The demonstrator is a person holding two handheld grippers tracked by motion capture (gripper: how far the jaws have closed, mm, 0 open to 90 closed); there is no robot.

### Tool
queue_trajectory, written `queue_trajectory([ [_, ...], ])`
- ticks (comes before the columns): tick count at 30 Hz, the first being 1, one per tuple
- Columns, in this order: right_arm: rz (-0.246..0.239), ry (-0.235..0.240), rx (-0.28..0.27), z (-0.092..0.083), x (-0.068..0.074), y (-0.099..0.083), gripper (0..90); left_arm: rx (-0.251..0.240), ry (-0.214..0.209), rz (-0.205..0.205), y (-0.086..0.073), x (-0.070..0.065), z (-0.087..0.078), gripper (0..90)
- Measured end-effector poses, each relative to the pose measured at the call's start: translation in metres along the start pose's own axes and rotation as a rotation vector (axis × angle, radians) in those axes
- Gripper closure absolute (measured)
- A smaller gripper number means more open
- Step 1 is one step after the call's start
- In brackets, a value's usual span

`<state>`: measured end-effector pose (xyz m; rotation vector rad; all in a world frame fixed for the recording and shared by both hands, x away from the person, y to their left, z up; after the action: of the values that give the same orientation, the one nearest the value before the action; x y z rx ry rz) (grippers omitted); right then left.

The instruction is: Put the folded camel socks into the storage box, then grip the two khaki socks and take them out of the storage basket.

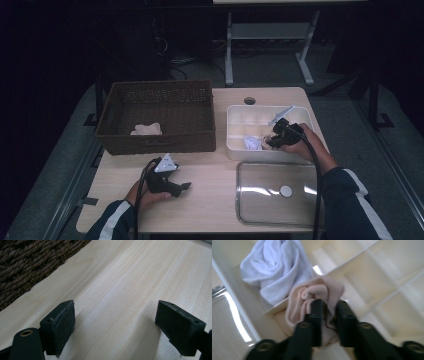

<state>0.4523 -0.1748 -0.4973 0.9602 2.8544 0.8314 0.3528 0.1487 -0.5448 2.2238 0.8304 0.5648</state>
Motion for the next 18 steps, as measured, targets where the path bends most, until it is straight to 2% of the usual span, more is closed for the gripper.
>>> queue_trajectory([
  [2, -0.005, -0.026, -0.033, -0.009, 0.0, 0.004, 67.8, 0.0, -0.001, 0.001, 0.0, 0.0, 0.0, 15.3],
  [5, -0.033, -0.008, -0.136, -0.022, 0.013, 0.017, 62.3, 0.001, -0.001, 0.002, 0.0, 0.0, 0.0, 15.3],
  [6, -0.033, -0.008, -0.136, -0.022, 0.013, 0.017, 62.3, 0.001, -0.001, 0.002, 0.0, 0.0, 0.0, 15.3],
  [7, -0.076, 0.02, -0.179, -0.025, 0.029, 0.025, 56.4, 0.0, 0.001, 0.007, 0.0, 0.001, 0.0, 15.3],
  [9, -0.115, 0.04, -0.213, -0.026, 0.045, 0.033, 54.0, 0.0, -0.001, 0.006, 0.0, 0.0, 0.0, 15.4],
  [10, -0.115, 0.04, -0.213, -0.026, 0.045, 0.033, 54.0, 0.0, -0.001, 0.006, 0.0, 0.0, 0.0, 15.6],
  [11, -0.126, 0.054, -0.221, -0.026, 0.052, 0.035, 52.4, 0.003, 0.0, 0.007, 0.0, 0.001, 0.0, 15.6],
  [12, -0.16, 0.061, -0.247, -0.025, 0.065, 0.042, 49.7, 0.009, 0.004, 0.008, 0.0, 0.001, 0.0, 15.6],
  [14, -0.19, 0.088, -0.275, -0.021, 0.081, 0.048, 47.8, 0.03, 0.008, 0.009, 0.0, 0.0, -0.001, 16.0],
  [18, -0.254, 0.129, -0.285, -0.005, 0.116, 0.054, 43.4, 0.046, -0.019, 0.009, -0.001, -0.003, -0.005, 16.0],
])
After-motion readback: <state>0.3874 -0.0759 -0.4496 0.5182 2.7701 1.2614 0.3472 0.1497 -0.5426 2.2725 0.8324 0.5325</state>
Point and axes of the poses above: each handheld gripper's, and its own axes: z roughly forward along the jaws, y roughly out of its top, x roughly to its left, the point moved 10 cm from there along z, roughly forward along the jaws, and after that the axes turned 13 degrees about y, right-handed, at the moved point
